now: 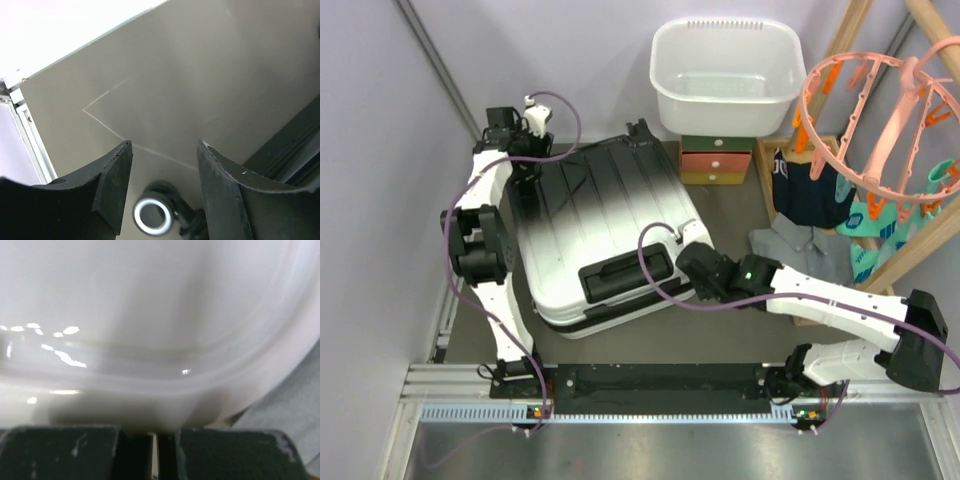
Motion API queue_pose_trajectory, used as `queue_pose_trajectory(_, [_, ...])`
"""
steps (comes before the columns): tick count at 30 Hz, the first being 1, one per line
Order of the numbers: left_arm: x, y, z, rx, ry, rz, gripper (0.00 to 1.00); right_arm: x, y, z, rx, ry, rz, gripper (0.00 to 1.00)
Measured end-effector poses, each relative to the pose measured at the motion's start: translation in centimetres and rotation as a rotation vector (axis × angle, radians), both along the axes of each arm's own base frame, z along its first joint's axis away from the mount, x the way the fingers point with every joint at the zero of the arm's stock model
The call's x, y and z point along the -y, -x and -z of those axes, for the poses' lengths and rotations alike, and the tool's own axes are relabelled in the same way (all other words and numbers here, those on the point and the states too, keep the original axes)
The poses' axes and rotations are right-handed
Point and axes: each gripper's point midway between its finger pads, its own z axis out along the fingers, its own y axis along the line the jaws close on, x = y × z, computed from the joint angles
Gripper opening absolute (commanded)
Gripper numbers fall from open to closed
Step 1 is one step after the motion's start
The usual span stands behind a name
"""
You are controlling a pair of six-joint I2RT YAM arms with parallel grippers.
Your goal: Open, take out, and arrange the luggage
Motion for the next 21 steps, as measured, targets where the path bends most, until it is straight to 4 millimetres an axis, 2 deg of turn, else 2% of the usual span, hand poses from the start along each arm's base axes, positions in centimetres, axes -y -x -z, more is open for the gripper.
queue_pose_trajectory(3, [-0.6,1.6,0.8,0.013,-0.033,0.063,0.56,0.5,-1.1,-0.1,0.002,-0.014,0.025,0.0])
queue_pose_trajectory(8, [-2.1,6.8,1.3,-0.035,-0.122,0.152,0.56,0.5,-3.1,-0.3,0.015,0.004,0.016,0.0])
queue_pose_trajectory(13, [-5.3,10.8,1.4,-0.076,-0.173,0.124,0.55,0.6,-6.2,-0.8,0.043,0.09,0.035,0.0])
queue_pose_trajectory(17, [-9.1,14.0,1.3,-0.127,-0.183,-0.009,0.55,-1.2,-9.2,-1.3,0.051,0.112,0.055,0.0])
queue_pose_trajectory(21, [-13.0,16.7,0.5,-0.163,-0.195,-0.184,0.55,-4.5,-12.6,-2.3,0.086,0.102,0.046,0.0])
